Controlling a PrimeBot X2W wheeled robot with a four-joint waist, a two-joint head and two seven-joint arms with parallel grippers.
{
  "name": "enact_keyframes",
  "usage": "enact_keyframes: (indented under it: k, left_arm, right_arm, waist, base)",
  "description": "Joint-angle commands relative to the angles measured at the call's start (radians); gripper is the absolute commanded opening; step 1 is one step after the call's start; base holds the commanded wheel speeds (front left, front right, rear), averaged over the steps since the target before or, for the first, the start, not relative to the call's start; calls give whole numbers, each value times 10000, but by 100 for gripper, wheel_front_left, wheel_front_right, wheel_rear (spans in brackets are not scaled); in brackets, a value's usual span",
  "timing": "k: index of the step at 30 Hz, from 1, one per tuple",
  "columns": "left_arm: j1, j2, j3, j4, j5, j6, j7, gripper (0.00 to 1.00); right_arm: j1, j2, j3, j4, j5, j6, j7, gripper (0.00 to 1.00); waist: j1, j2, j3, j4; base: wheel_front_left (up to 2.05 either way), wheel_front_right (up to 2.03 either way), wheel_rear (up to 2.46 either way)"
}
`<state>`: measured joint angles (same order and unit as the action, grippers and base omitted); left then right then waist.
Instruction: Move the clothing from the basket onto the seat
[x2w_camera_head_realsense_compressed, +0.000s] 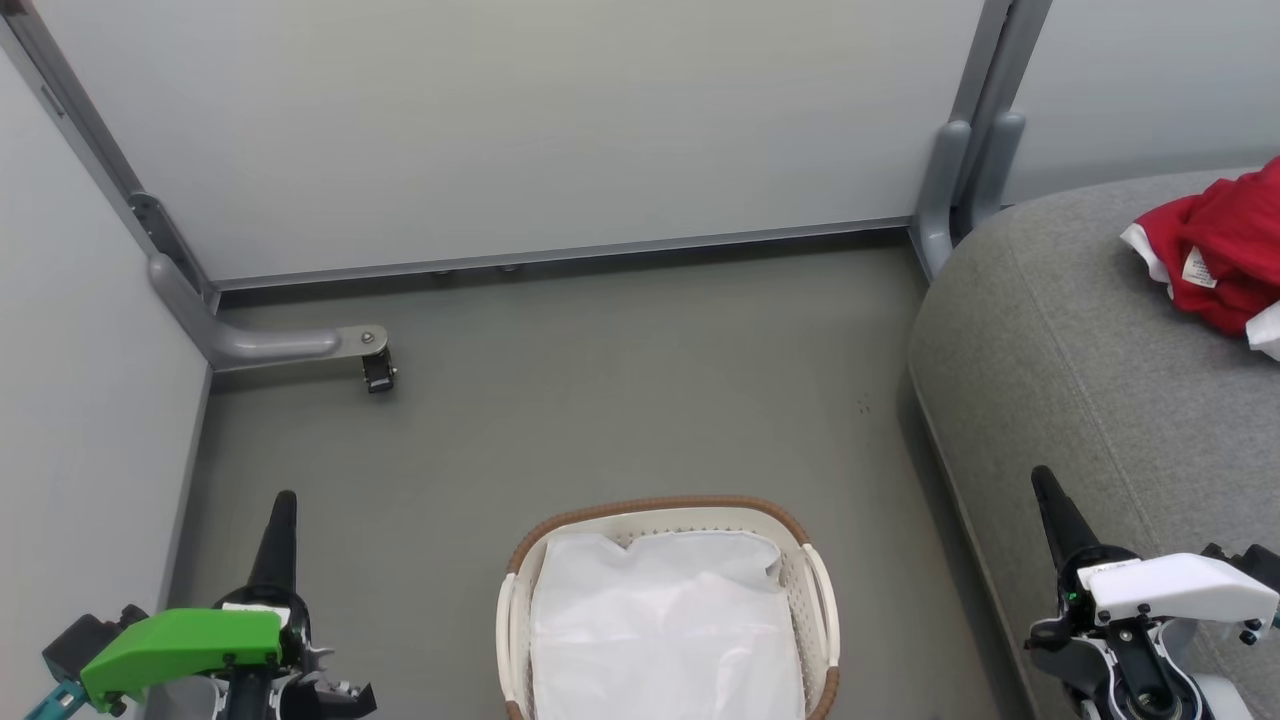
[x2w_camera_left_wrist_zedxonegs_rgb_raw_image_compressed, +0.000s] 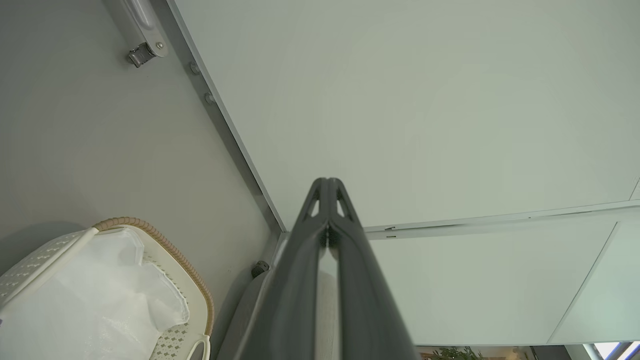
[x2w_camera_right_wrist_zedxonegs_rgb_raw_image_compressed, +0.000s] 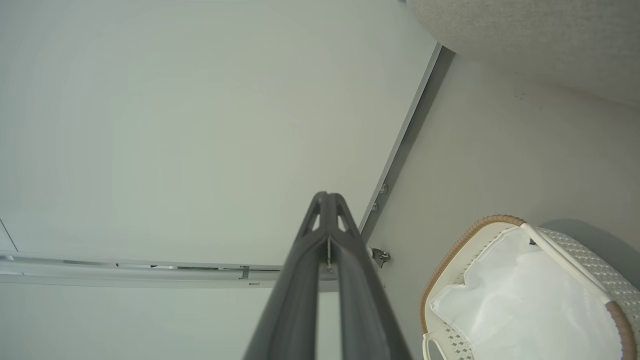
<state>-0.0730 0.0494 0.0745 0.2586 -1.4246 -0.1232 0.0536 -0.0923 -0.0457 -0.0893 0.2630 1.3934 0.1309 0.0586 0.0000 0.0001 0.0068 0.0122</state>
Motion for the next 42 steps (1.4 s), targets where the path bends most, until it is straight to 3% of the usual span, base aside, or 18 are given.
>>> enact_keyframes:
  k: [1,29,42]
  left_arm:
    - [-248,78,84,-98,-177,-51,75,0]
    - [-427,71,396,-153,-1940,-103,603,0]
    - [-404,61,398,-145,-1911,-105,608,0]
  right_arm:
    - [-129,-58,-56,-102,226,-1,70,0]
    - [-199,-73,-269,-213,2222,-3,598,0]
    - [-193,-74,-265,-211,2214,-3,585,0]
  waist:
    - [0,-1,-2,-5]
    - [0,-1,-36,-120]
    - [0,-1,-37,-122]
  base:
    - [0,0,0]
    - [0,0,0]
    - [0,0,0]
